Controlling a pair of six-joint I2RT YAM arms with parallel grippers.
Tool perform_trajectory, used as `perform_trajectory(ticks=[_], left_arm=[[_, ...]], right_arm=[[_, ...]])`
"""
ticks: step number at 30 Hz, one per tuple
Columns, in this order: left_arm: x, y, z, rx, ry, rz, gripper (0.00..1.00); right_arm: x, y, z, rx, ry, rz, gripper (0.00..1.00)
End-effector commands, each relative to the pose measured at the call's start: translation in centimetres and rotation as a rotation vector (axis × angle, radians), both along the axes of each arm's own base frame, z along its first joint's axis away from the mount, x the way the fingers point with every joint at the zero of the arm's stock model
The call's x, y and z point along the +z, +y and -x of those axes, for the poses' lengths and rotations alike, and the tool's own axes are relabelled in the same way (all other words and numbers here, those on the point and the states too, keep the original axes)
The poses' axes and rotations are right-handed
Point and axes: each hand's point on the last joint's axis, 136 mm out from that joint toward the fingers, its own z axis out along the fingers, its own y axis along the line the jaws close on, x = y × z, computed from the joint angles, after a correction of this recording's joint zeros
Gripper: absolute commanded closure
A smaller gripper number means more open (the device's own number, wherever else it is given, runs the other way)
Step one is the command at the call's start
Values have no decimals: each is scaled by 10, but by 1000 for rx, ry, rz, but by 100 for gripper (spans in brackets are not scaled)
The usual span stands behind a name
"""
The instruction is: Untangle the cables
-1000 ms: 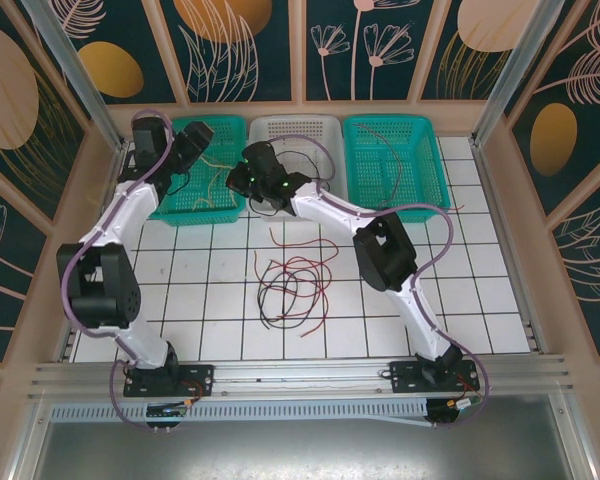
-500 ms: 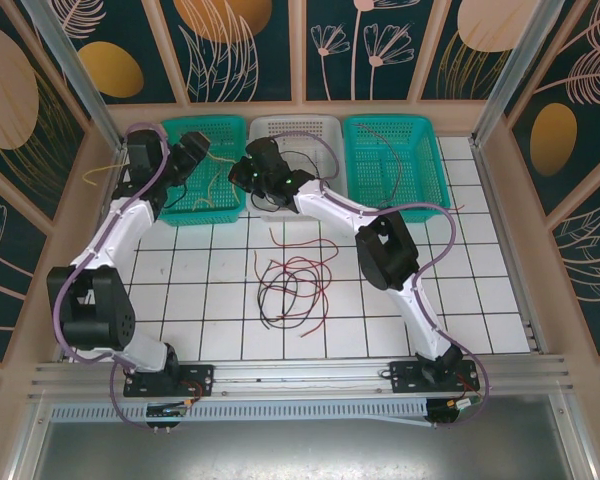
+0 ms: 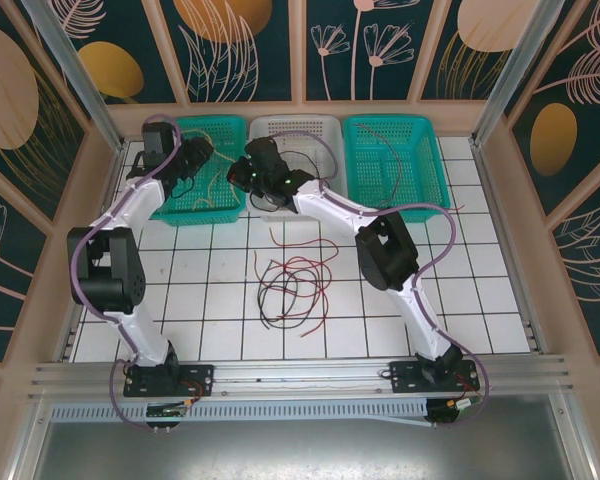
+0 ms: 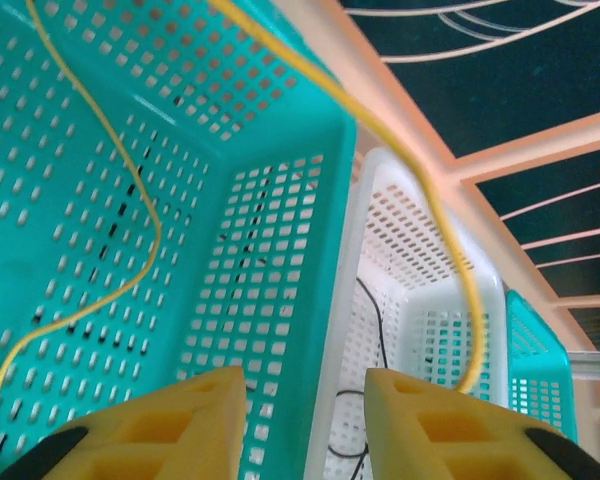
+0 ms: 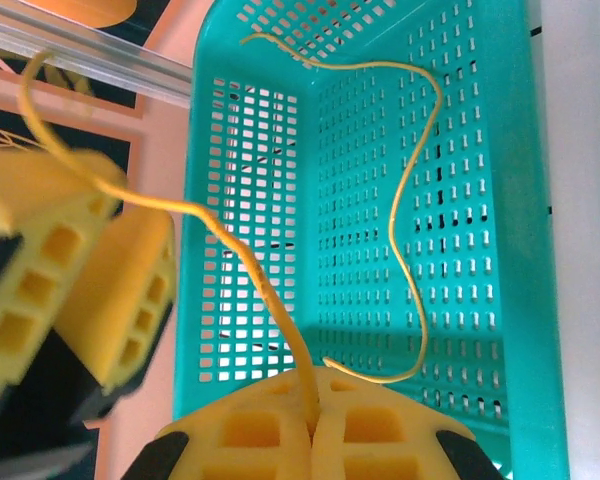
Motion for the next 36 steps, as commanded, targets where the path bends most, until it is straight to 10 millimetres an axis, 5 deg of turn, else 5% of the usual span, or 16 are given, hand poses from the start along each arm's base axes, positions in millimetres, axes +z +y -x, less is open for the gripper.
perform_trajectory(ticks=[1, 10, 11, 14, 15, 24, 27, 31, 36], left_arm=[[13, -3, -12, -29, -38, -26, 55], [4, -5, -34, -47, -39, -30, 54], [0, -5, -38, -46, -30, -38, 55], [-20, 9, -45, -3, 40, -124, 55], [-25, 15, -46, 13, 64, -167, 55], [-50, 42, -35, 30, 156, -383, 48], [-52, 44, -26, 32, 164, -394, 47], [-21, 38, -14, 31, 93, -358, 41], [56, 25, 18, 19, -60, -291, 34]], right_arm=[[33, 13, 13, 56, -63, -57, 100], [21, 24, 10, 92, -60, -33, 100], [19, 25, 7, 91, -61, -26, 96], [19, 19, -4, 75, -67, 5, 57], [22, 16, -6, 71, -72, 10, 52], [61, -1, 4, 59, -131, -1, 46], [65, -9, 15, 60, -138, 46, 34], [83, -31, 43, 44, -214, 136, 33], [76, -84, 93, 27, -244, 272, 34]])
